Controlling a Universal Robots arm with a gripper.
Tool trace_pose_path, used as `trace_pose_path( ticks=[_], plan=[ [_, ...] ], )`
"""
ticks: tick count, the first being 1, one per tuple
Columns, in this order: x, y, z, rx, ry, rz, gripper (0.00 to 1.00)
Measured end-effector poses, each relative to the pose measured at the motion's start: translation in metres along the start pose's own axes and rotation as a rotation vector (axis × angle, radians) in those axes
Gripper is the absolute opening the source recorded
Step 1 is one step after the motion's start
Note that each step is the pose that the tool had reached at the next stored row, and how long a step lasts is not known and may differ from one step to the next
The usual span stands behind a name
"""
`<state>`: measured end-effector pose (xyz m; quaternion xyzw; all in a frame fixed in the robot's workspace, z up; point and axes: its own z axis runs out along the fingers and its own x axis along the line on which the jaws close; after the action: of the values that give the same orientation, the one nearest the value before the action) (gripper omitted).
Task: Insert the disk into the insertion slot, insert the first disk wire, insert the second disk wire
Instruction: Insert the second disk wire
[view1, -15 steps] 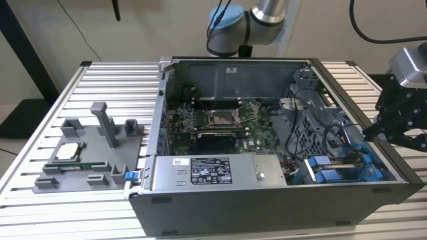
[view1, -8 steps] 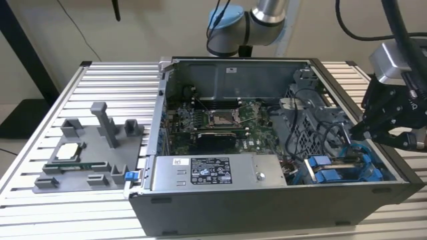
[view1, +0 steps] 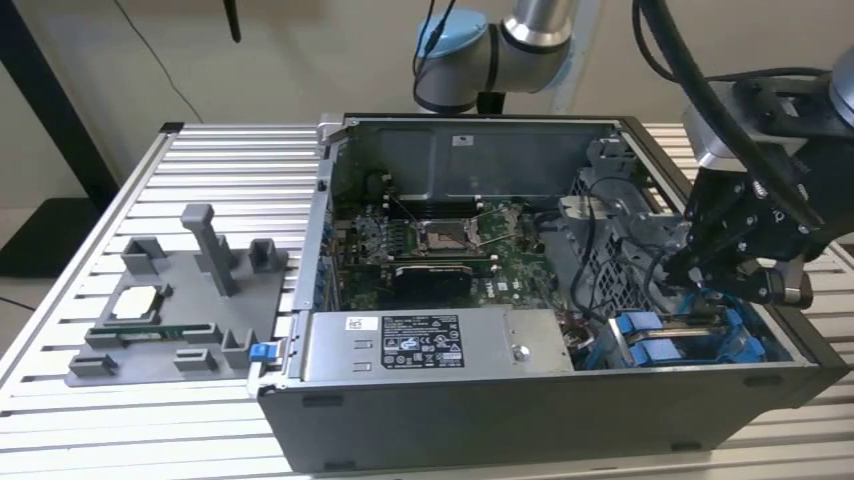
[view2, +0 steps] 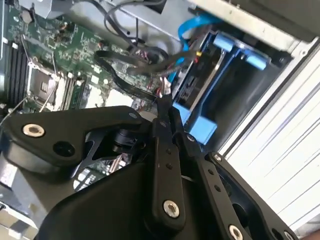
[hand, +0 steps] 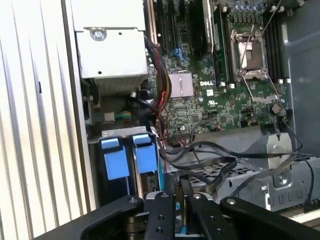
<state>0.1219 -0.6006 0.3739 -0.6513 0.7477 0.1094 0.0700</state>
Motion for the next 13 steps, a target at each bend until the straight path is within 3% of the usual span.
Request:
trace_pose_path(
  ticks=[4,5,6,9,13],
  plan=[
    [0.0004,0.0031,0.0001,0.0076,0.0723,-0.008,0.00],
    [0.0004,0.0034,0.0003,0.0091,0.0884,-0.012,0.00],
    [0.0000,0.0036,0.0006,0.0100,0.0985,-0.017,0.00],
    [-0.0022,0.0043,0.0037,0.0112,0.1144,-0.036,0.00],
    [-0.0036,0.0049,0.0093,0.0190,0.1160,-0.058,0.00]
  ],
)
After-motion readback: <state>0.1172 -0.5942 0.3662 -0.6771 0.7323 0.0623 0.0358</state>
